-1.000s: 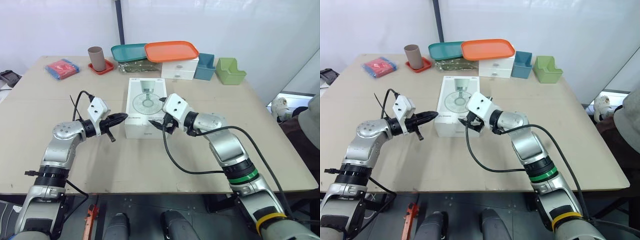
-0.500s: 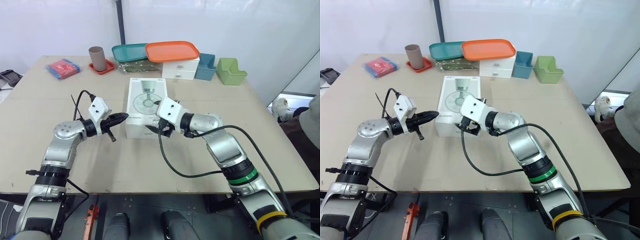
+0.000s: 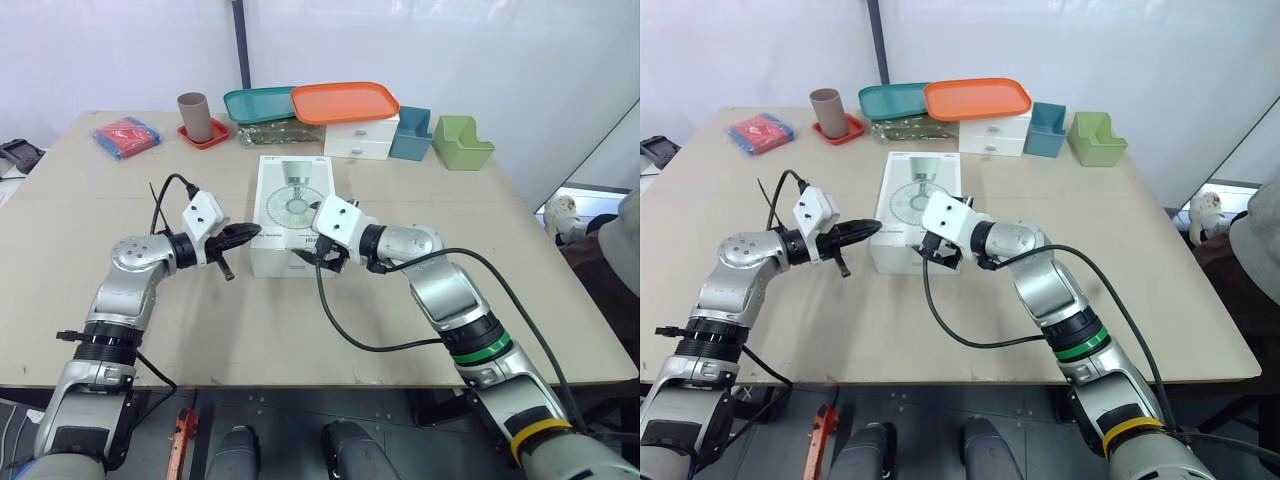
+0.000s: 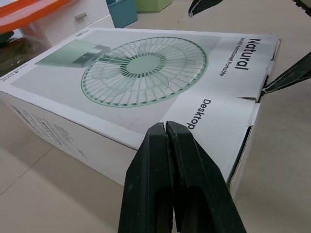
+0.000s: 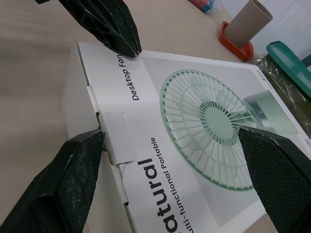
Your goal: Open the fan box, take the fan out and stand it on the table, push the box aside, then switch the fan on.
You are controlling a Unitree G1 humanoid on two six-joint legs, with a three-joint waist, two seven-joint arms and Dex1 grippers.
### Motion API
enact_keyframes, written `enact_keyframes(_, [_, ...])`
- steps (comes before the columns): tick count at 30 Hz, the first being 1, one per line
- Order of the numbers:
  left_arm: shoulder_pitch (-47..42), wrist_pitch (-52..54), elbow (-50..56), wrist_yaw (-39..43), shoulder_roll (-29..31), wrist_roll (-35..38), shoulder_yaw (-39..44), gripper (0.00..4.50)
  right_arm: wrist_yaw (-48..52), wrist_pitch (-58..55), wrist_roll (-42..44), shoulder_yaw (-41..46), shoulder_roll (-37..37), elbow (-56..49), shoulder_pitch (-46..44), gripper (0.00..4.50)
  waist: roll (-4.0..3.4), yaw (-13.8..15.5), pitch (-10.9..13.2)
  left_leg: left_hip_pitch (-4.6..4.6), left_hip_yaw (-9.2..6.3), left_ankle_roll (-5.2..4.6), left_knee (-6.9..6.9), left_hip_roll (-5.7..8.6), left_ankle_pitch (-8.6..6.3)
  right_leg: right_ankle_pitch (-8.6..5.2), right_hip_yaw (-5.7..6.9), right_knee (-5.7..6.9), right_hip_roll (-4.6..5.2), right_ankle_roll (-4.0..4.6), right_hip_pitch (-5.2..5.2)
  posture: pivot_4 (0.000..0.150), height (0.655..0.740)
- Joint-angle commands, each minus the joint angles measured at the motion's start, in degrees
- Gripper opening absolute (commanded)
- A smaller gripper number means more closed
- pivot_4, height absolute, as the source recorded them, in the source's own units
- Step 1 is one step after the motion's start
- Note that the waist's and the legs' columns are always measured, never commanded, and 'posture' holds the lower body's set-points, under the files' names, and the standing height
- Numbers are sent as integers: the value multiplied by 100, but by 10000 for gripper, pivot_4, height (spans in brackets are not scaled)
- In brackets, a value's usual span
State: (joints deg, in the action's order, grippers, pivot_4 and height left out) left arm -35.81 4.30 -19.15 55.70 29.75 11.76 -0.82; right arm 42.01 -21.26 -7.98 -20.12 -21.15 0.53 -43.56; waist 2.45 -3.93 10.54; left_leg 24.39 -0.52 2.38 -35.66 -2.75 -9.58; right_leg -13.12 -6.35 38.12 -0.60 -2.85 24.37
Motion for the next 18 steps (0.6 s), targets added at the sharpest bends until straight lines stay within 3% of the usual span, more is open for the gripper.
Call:
enact_keyframes(1, [84,66,26,89,-60,-28,-150,1410,-96,51,-78,89,-7,14,-177,45000,0,0,0,0,0,0,0,0,0,-1,0,0,0,2,0,1500,7400])
enact_keyframes(18, [263,14,97,85,-80,-110,-252,1410,-632,-570,274,780,315,432,-595,45000,0,-9,0,-1,0,0,4,-1,0,-3,0,0,0,3,0,1500,7400])
